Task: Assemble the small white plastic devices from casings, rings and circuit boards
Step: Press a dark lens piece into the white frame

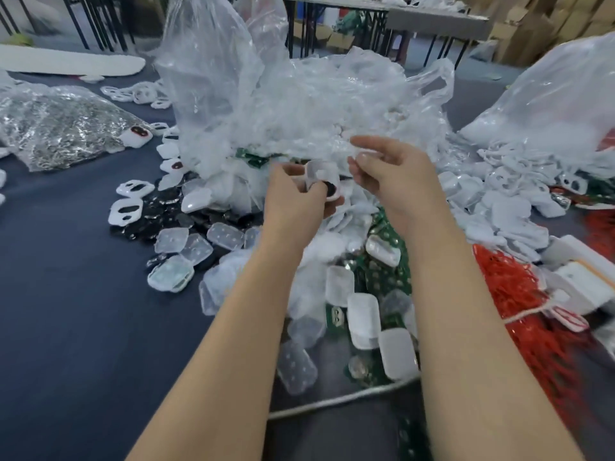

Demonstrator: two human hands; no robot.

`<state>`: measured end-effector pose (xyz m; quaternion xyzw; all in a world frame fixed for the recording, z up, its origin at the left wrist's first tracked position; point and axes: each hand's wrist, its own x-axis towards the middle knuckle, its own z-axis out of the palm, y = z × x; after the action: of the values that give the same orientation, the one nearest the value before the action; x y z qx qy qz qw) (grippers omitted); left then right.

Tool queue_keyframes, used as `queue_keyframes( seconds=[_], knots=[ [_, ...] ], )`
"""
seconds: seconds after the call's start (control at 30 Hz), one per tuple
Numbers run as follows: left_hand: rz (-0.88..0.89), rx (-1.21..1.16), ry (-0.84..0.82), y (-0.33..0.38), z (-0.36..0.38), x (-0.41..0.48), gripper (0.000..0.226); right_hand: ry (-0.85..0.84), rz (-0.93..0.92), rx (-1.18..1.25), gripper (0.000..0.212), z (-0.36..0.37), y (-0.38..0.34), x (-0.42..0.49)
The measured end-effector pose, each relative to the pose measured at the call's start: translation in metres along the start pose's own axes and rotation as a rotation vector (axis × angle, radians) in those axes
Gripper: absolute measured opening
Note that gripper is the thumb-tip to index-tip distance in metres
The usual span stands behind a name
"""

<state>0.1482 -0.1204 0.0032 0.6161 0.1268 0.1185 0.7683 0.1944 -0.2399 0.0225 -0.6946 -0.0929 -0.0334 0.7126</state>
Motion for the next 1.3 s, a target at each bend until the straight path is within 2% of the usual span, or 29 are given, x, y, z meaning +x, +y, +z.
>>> queue_keyframes(
  seconds=[0.2,0.4,0.5,0.63,0.73,0.8,0.93,1.1,1.3],
  knots=[
    [0.025,0.077,-0.035,-0.025,-0.026,-0.058,0.015,-0.011,0.075,0.049,0.021,-0.001,0.018,-0.071],
    [0.072,0.17,0.015,-0.047,-0.04,-0.071,0.014,0.079,0.12,0.081,0.011,0.009,0.037,-0.095],
    [0.12,0.253,-0.015,-0.049,-0.04,-0.068,0.019,0.12,0.082,-0.01,0.009,0.011,0.046,-0.1],
    [0.173,0.341,-0.024,-0.048,-0.039,-0.063,0.023,0.118,0.006,-0.042,0.018,0.012,0.045,-0.097],
    [0.177,0.391,-0.001,-0.05,-0.038,-0.062,0.021,0.136,-0.013,-0.057,0.014,0.014,0.045,-0.095],
    [0.175,0.407,0.012,-0.051,-0.038,-0.06,0.022,0.152,0.008,-0.036,0.011,0.014,0.046,-0.094],
    [0.21,0.388,0.01,-0.054,-0.04,-0.057,0.009,0.176,0.028,-0.044,0.01,0.015,0.048,-0.092],
    [0.236,0.407,0.005,-0.056,-0.041,-0.054,0.025,0.145,0.024,-0.112,0.006,0.015,0.052,-0.091],
    [0.235,0.417,0.062,-0.054,-0.042,-0.054,0.014,0.099,0.008,-0.192,0.015,0.016,0.053,-0.093]
  ],
)
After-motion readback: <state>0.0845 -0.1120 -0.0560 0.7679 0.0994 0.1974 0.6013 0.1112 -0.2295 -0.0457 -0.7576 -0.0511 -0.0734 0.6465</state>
